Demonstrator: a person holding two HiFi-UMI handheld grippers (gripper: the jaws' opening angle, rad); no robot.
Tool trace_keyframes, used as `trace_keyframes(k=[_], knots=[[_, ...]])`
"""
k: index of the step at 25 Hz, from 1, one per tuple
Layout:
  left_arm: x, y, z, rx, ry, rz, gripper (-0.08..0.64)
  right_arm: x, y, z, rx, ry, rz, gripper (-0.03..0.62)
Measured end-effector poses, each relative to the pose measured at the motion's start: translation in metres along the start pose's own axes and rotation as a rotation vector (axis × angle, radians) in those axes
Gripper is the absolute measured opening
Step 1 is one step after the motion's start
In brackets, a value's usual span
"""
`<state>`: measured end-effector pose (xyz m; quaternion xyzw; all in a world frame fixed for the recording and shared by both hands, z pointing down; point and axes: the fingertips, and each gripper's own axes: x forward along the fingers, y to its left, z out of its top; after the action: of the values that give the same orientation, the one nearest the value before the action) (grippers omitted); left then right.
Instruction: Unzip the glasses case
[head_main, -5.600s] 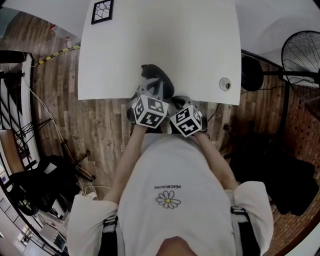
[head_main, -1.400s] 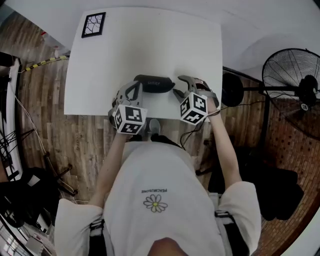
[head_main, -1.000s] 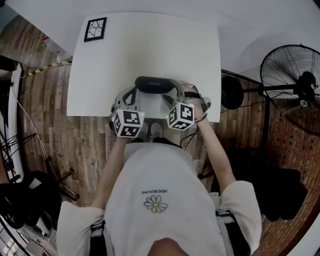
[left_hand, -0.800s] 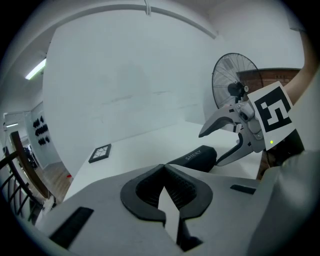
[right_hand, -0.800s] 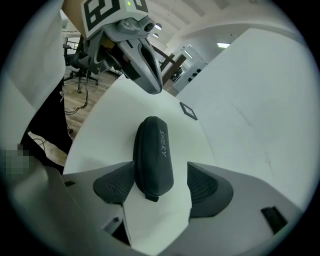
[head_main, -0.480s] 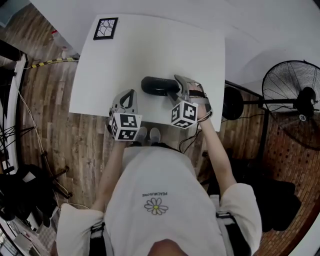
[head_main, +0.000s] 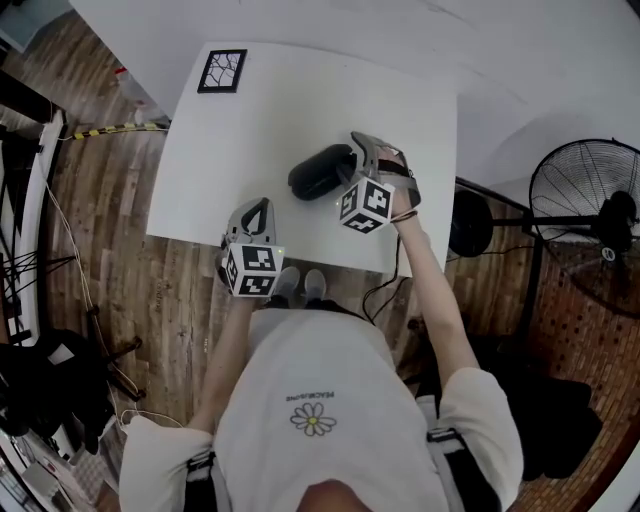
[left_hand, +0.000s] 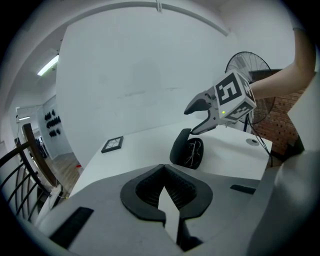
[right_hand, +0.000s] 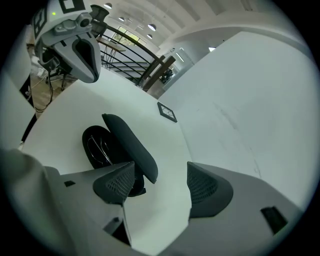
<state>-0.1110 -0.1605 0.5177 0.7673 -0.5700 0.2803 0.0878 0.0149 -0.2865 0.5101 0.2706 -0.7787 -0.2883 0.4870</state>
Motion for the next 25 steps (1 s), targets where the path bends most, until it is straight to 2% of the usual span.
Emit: trace_keyframes(k=[7, 11, 17, 22, 25], knots=[[-0.002, 0.009, -0.005, -0.015, 0.019, 0.029, 0.014, 0.029, -0.009, 0.044, -0.042, -0.059, 0.003, 0.285], [-0.006, 0.018, -0.011, -0.039, 0.028, 0.052, 0.014, 0.044, -0.003, 0.069, -0.049, -0.091, 0.032, 0.285], [-0.009, 0.031, -0.016, -0.063, 0.028, 0.073, 0.014, 0.050, 0.007, 0.090, -0.057, -0.114, 0.054, 0.285], [-0.010, 0.032, -0.011, -0.059, 0.006, 0.061, 0.014, 0.034, -0.003, 0.088, -0.031, -0.113, 0.019, 0.285], [-0.010, 0.031, -0.001, -0.049, -0.021, 0.050, 0.014, 0.014, -0.021, 0.086, 0.027, -0.125, -0.034, 0.285]])
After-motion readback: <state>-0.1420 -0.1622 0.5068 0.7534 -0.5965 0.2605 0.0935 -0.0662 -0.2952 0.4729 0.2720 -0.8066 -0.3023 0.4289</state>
